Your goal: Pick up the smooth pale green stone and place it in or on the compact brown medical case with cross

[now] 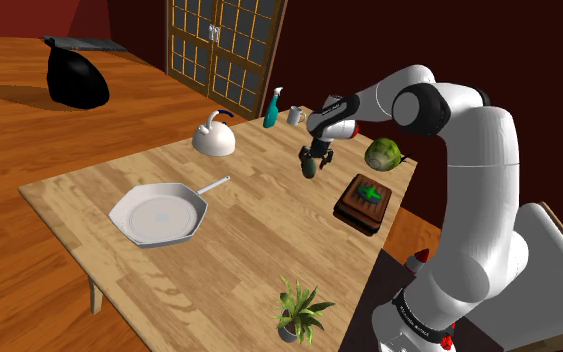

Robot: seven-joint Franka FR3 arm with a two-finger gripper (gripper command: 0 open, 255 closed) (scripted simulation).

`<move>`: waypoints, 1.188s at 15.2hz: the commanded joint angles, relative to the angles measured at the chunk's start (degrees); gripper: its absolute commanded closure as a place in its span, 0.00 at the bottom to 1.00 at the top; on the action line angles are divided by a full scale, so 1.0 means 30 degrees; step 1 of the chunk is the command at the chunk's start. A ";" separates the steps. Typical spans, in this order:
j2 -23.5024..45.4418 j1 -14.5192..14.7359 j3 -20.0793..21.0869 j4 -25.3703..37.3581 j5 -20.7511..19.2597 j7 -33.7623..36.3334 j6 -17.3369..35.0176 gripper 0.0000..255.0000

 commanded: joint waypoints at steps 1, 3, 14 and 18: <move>0.0246 -0.0035 0.0060 -0.0124 0.0080 -0.0030 0.0391 0.00; 0.0631 -0.0106 0.0132 -0.0053 0.0165 -0.0081 0.0705 0.00; 0.0939 -0.0164 0.0189 0.0015 0.0229 -0.0122 0.0942 1.00; 0.0943 -0.0165 0.0190 0.0021 0.0229 -0.0121 0.0940 1.00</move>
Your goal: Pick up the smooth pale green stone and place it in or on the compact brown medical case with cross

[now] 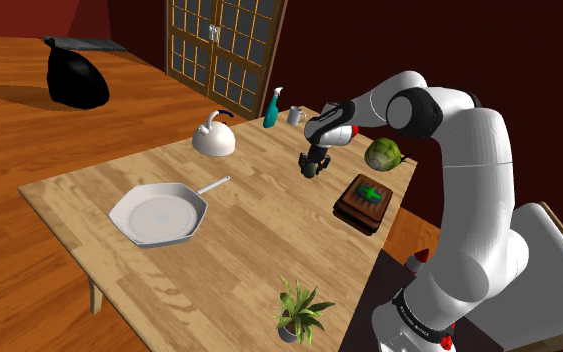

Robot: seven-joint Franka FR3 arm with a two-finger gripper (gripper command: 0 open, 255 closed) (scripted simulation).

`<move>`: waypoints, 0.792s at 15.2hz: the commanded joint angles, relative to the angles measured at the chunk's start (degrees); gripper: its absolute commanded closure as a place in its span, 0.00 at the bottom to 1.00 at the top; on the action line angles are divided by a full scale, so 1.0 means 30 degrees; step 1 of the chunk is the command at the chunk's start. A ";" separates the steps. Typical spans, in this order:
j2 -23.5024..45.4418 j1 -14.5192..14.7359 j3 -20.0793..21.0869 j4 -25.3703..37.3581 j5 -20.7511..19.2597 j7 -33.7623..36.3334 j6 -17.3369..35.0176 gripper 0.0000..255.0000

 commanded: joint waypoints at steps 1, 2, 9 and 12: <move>0.0000 -0.0001 -0.0001 0.0005 0.0000 -0.0001 0.0004 1.00; -0.0002 -0.0001 -0.0001 0.0005 0.0000 -0.0001 0.0003 1.00; -0.0730 0.0108 -0.0145 -0.0067 -0.0158 0.0070 -0.0648 1.00; -0.1252 0.0184 -0.0247 -0.0070 -0.0280 0.0124 -0.1163 1.00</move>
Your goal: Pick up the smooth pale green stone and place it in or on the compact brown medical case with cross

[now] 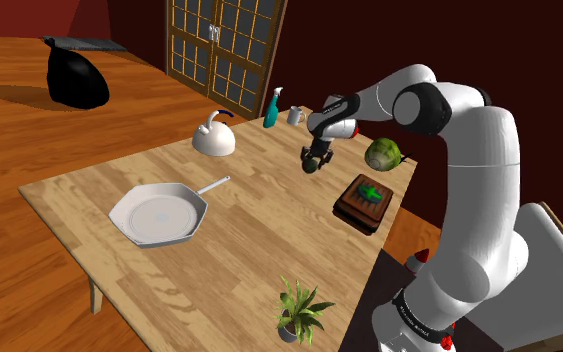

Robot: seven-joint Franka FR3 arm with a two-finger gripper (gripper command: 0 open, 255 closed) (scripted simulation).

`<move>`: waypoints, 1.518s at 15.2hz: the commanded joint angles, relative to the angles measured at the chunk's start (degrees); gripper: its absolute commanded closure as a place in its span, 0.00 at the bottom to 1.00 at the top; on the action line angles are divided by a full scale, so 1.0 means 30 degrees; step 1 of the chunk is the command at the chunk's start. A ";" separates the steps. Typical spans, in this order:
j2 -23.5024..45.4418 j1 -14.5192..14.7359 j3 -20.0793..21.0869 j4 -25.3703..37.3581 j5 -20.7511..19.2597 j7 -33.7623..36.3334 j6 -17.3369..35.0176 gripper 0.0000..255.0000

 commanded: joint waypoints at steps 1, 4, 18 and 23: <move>-0.0359 0.0051 -0.0070 -0.0016 -0.0082 0.0037 -0.0339 1.00; -0.0852 0.0119 -0.0165 0.0033 -0.0205 0.0091 -0.0875 1.00; -0.2837 0.0365 -0.0522 0.0783 -0.0746 0.0329 -0.3574 1.00; -0.3406 0.0422 -0.0615 0.1265 -0.0912 0.0397 -0.4611 1.00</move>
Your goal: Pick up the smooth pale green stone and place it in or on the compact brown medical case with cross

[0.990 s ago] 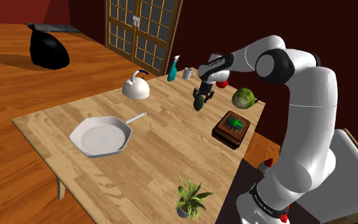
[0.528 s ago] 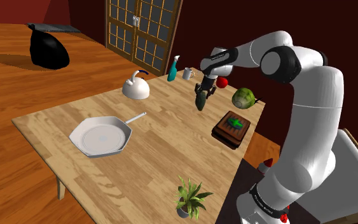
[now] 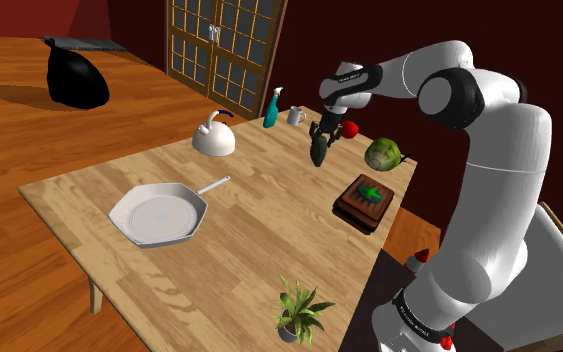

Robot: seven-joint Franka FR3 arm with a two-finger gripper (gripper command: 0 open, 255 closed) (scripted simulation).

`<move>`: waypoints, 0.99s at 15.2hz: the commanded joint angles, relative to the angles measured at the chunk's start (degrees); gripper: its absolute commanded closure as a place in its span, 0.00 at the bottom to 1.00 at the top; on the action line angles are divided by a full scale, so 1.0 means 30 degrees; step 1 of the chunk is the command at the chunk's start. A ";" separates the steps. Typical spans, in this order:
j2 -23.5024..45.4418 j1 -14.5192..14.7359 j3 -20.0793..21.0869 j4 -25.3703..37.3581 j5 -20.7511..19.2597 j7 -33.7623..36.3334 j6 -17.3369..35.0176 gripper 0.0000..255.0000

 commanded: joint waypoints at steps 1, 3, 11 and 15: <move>-0.0143 -0.0012 -0.0031 0.0210 -0.0039 -0.0010 -0.0347 1.00; -0.1412 -0.0086 -0.0255 -0.1717 -0.0256 -0.0350 0.0347 1.00; -0.6014 -0.0698 -0.1318 -0.8134 -0.1448 -0.1690 0.2375 1.00; -0.8148 -0.1225 -0.1951 -1.0750 -0.2285 -0.2366 0.3008 1.00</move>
